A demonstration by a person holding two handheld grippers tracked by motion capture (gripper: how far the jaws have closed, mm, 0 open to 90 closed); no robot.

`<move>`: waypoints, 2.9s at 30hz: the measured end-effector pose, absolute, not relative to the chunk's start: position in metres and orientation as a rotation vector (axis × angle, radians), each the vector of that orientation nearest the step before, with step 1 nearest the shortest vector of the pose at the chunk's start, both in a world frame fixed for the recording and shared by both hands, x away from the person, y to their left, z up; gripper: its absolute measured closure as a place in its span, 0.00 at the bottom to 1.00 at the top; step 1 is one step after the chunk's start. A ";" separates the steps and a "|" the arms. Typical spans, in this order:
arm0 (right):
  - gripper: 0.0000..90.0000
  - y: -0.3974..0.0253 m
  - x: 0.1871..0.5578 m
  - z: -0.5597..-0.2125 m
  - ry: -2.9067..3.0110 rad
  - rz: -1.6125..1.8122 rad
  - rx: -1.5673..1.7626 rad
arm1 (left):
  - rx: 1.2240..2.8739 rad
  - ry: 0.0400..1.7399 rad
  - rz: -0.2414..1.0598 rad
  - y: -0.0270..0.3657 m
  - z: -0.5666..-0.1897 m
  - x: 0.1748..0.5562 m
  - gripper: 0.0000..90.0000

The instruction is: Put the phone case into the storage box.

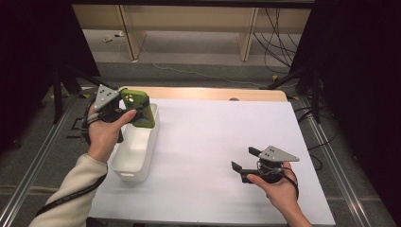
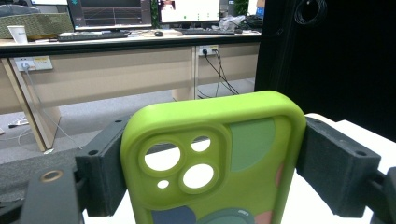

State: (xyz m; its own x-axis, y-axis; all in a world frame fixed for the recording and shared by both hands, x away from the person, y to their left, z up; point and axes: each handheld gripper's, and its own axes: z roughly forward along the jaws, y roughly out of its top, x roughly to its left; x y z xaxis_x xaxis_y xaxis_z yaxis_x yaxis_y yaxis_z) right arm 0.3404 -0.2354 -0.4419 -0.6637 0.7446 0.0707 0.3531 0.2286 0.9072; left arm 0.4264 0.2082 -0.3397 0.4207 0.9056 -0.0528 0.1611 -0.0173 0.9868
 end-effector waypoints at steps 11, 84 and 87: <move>0.17 -0.235 0.340 -0.442 2.131 1.420 1.014 | 1.485 1.002 0.787 0.210 -0.340 0.429 0.19; 0.17 -0.236 0.341 -0.442 2.120 1.418 1.026 | 1.513 1.037 0.833 0.217 -0.353 0.462 0.19; 0.17 -0.236 0.341 -0.442 2.122 1.418 1.024 | 1.517 1.034 0.831 0.217 -0.354 0.462 0.19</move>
